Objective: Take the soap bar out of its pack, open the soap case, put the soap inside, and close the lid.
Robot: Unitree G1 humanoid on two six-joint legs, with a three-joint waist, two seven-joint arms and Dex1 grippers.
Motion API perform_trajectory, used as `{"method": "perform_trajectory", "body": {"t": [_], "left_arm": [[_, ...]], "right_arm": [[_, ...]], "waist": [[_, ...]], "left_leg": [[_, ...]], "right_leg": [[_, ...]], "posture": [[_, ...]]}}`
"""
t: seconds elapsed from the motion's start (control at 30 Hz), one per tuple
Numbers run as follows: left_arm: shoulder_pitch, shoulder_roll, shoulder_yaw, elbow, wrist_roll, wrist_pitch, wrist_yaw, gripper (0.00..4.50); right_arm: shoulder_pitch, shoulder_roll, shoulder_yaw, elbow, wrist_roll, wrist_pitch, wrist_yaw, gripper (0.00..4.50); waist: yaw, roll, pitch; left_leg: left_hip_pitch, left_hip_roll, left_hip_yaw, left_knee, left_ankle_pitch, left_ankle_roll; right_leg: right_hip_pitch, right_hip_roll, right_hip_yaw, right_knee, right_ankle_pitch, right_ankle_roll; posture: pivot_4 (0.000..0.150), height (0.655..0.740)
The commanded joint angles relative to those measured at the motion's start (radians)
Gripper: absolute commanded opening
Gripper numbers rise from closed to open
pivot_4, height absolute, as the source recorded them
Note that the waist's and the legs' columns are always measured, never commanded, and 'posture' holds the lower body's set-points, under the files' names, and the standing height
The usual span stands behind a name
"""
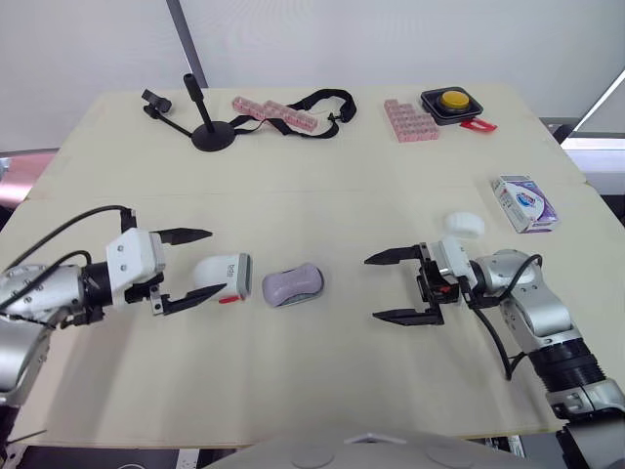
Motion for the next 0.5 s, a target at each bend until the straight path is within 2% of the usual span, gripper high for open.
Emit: {"method": "perform_trajectory", "body": {"t": [0.03, 0.3, 0.5], "left_arm": [[-0.044, 0.045, -0.036, 0.042, 0.028, 0.000, -0.079, 4.50], [-0.308, 0.055, -0.202, 0.243, 0.133, -0.036, -0.221, 4.50], [-0.409, 0.041, -0.282, 0.338, 0.189, -0.082, -0.295, 4.50]], "right_arm": [[0.005, -0.008, -0.026, -0.054, 0.024, 0.005, -0.016, 4.45], [0.090, -0.023, -0.051, -0.108, 0.045, -0.004, -0.031, 4.45], [0.113, -0.024, -0.103, -0.069, 0.047, -0.025, -0.060, 4.45]], "waist": [[0.003, 0.000, 0.000], [0.012, 0.000, 0.000], [0.005, 0.000, 0.000]], "left_leg": [[0.000, -0.001, 0.000, 0.000, 0.000, 0.000], [0.000, -0.001, 0.000, 0.001, 0.000, 0.000], [-0.001, -0.001, 0.000, 0.001, 0.000, 0.000]], "right_leg": [[0.000, -0.001, 0.000, 0.000, 0.000, 0.000], [0.000, -0.002, -0.002, 0.001, 0.000, 0.000], [0.000, -0.001, -0.001, 0.001, 0.000, 0.000]], "posture": [[0.150, 0.7096], [0.150, 0.7096], [0.150, 0.7096]]}}
